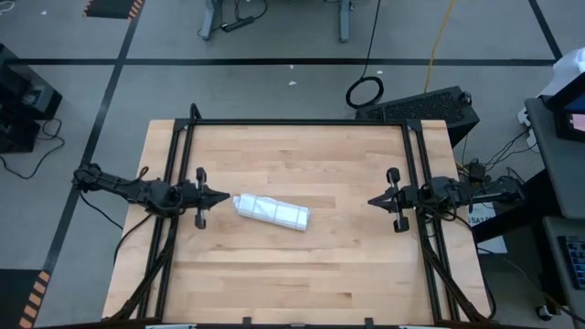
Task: Roll towel
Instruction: Return to Home Position
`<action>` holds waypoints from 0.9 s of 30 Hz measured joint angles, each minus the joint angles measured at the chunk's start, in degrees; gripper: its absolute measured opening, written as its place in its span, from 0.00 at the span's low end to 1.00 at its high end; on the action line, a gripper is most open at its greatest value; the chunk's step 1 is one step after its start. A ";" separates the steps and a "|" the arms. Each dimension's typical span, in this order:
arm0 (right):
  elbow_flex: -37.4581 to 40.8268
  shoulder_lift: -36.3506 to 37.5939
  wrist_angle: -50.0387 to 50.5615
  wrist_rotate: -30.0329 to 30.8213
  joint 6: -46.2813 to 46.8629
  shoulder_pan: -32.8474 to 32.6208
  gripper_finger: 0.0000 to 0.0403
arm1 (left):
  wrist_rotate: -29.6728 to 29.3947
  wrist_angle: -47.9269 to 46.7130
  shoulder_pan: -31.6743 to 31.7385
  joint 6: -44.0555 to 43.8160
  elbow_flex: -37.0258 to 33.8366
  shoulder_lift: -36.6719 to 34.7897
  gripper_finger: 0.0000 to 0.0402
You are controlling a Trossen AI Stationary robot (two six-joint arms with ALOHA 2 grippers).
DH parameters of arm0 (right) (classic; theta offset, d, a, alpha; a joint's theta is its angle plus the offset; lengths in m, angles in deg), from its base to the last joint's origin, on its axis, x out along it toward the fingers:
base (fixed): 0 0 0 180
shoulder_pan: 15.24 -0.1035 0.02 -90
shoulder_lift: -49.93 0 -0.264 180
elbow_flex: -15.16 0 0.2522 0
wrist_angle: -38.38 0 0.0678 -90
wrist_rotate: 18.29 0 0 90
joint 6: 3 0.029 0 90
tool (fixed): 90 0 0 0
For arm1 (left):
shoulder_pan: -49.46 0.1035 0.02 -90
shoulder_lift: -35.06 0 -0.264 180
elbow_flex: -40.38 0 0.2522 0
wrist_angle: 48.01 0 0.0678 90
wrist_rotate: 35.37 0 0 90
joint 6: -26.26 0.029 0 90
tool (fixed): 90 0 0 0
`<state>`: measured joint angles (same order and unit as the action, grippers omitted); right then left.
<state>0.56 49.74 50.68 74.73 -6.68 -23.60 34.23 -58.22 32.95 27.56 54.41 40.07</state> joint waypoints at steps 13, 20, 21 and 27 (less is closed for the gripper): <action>0.00 -0.07 -0.03 -0.04 0.00 0.02 0.00 | 9.07 -1.05 9.15 1.91 0.02 -4.97 0.00; 0.00 -0.15 0.05 -0.05 0.01 0.02 0.00 | 18.11 -2.51 16.04 0.11 -0.02 -4.97 0.00; 0.00 -0.14 0.02 -0.06 0.00 0.02 0.00 | 18.81 -2.63 16.86 0.11 -0.02 -4.97 0.00; 0.00 -0.15 0.04 -0.06 0.02 0.02 0.00 | 20.28 -2.89 19.69 -1.01 -0.02 -4.97 0.00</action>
<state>0.56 49.59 50.72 74.67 -6.67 -23.58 54.51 -61.10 52.64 26.55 54.39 35.10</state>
